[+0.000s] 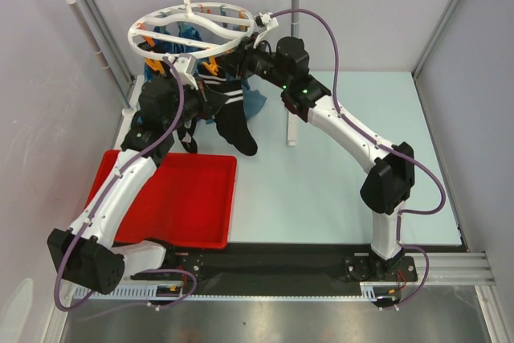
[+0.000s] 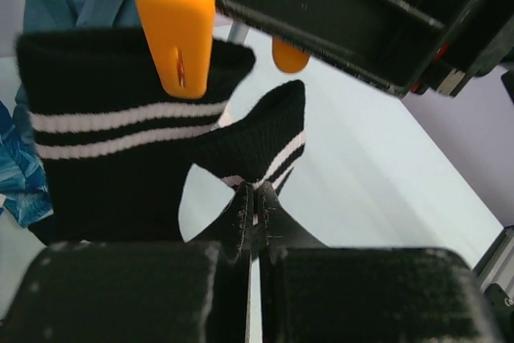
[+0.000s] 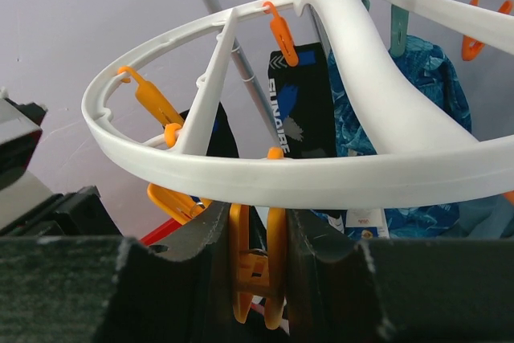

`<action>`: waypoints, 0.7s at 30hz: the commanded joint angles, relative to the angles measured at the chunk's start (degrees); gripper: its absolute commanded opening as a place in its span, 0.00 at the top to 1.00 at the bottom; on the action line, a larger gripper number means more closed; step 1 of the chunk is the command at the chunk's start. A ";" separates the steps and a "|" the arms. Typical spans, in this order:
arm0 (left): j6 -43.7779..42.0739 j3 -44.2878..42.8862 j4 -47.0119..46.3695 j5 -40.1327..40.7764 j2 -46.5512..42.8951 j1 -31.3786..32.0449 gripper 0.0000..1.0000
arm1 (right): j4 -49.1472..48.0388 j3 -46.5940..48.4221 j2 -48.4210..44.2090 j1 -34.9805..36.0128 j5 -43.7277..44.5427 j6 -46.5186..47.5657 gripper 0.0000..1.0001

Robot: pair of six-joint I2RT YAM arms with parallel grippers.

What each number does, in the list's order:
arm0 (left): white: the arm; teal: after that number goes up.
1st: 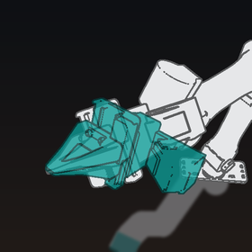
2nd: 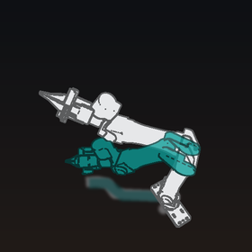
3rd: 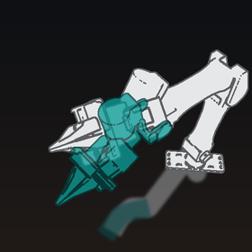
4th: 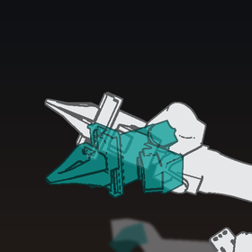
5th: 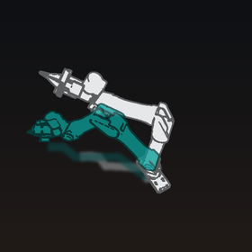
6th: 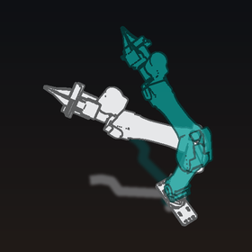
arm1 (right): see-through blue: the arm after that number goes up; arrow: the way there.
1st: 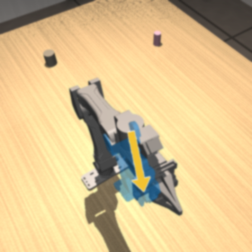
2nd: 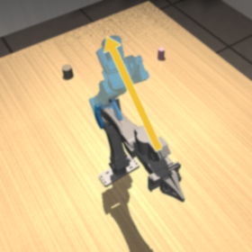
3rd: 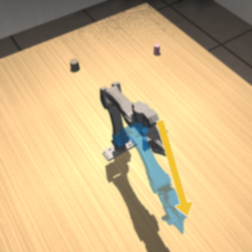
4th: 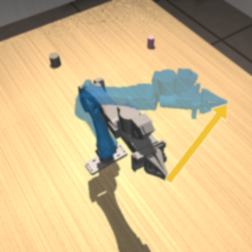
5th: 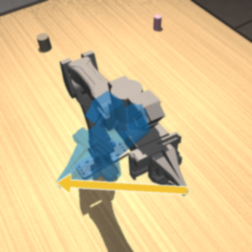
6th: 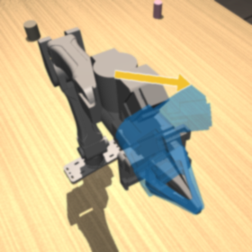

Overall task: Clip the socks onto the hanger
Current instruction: Clamp the sock onto the hanger.

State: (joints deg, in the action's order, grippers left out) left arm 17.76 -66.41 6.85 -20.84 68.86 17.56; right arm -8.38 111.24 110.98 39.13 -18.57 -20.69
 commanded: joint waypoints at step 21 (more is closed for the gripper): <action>3.86 -4.52 -9.22 -9.48 3.30 -3.76 1.00 | -1.02 0.91 -3.22 0.24 -2.00 -0.85 1.00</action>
State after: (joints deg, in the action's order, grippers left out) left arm 20.49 -68.73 1.78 -27.59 72.14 14.33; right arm -8.40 111.24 110.98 39.13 -18.96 -21.02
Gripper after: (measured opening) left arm 0.009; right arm 0.295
